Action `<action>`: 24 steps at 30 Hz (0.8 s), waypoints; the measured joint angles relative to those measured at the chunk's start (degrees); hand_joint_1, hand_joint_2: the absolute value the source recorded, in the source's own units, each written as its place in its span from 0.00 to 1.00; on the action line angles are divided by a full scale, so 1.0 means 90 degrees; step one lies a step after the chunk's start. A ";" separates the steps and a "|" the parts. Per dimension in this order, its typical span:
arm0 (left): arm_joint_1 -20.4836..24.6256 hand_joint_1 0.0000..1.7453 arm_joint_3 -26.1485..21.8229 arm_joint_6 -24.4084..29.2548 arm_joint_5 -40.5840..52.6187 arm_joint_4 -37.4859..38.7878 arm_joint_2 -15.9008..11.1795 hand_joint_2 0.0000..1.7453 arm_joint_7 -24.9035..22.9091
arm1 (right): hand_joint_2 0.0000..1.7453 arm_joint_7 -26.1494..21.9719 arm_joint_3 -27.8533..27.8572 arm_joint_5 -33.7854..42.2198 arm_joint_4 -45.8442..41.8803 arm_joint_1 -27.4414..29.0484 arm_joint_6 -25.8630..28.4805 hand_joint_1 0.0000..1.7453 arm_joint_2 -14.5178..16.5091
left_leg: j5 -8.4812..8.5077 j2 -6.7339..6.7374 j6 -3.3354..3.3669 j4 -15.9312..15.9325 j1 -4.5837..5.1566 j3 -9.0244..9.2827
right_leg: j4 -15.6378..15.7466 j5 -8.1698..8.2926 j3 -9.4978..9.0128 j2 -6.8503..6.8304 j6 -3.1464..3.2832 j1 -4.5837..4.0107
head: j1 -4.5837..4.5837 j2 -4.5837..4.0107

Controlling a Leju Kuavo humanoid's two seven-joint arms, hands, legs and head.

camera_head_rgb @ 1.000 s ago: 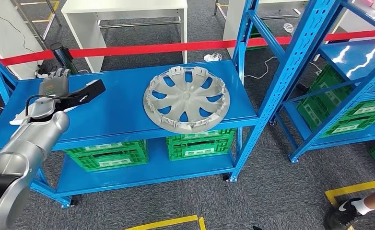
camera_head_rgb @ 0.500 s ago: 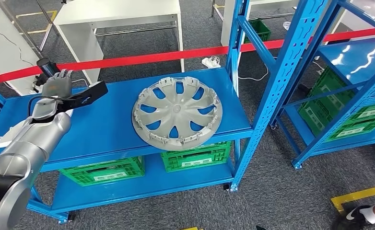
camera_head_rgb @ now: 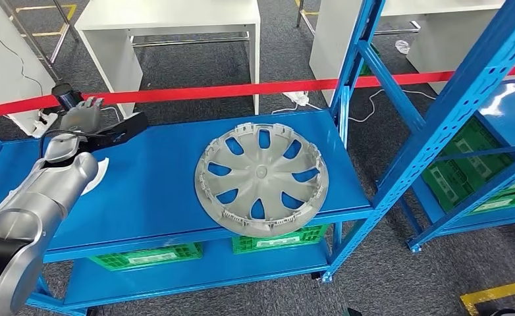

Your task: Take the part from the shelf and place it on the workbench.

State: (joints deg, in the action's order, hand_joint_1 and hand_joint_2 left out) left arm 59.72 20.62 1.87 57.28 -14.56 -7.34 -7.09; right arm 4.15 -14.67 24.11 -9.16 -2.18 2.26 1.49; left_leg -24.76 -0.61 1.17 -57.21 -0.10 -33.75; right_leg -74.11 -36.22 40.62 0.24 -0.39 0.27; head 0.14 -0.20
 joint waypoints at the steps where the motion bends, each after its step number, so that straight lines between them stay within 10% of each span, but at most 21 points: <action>1: -0.0022 0.00 -0.0049 -0.0103 -0.0078 0.0000 0.0013 1.00 0.0082 | 0.00 0.0006 0.0000 0.0002 0.0000 0.0010 0.0001 0.00 0.0000 | -0.0055 -0.0010 -0.0004 -0.0006 0.0008 0.0057 | 0.0182 0.0058 0.0046 0.0000 0.0024 -0.0007 | -0.0001 0.0000; 6: -0.0033 0.00 -0.0228 -0.0539 -0.0192 0.0000 0.0093 1.00 0.0227 | 0.00 0.0012 0.0000 0.0017 0.0000 0.0031 0.0004 0.00 -0.0016 | -0.0305 -0.0038 -0.0111 -0.0063 0.0062 0.0261 | 0.1736 0.1423 -0.0242 0.0024 0.0238 -0.0099 | -0.0002 0.0000; 11: 0.0037 0.00 -0.0323 -0.1393 -0.0333 -0.0010 0.0070 1.00 0.0499 | 0.00 -0.0001 0.0000 0.0001 0.0000 0.0004 -0.0002 0.00 -0.0005 | -0.0410 -0.0016 -0.0045 0.0001 0.0074 0.0370 | 0.1762 0.1484 -0.0345 0.0066 0.0235 -0.0102 | 0.0013 0.0000; 24: 0.0289 0.00 -0.0530 -0.3735 -0.0368 -0.0019 -0.0447 1.00 0.1515 | 0.00 0.0016 0.0000 0.0041 0.0000 0.0027 0.0015 0.00 -0.0002 | -0.0409 0.0024 -0.0205 0.0113 0.0069 0.0431 | 0.1757 0.1434 -0.0351 0.0094 0.0319 -0.0110 | 0.0013 0.0000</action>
State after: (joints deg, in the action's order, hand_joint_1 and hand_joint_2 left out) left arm 62.33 15.85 -31.75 53.97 -14.73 -11.36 6.55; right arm 4.29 -14.67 24.48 -9.16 -1.94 2.39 1.46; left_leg -28.44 -0.39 -0.68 -56.19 0.52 -29.86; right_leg -58.30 -23.31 37.46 1.08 2.47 -0.72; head 0.26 -0.20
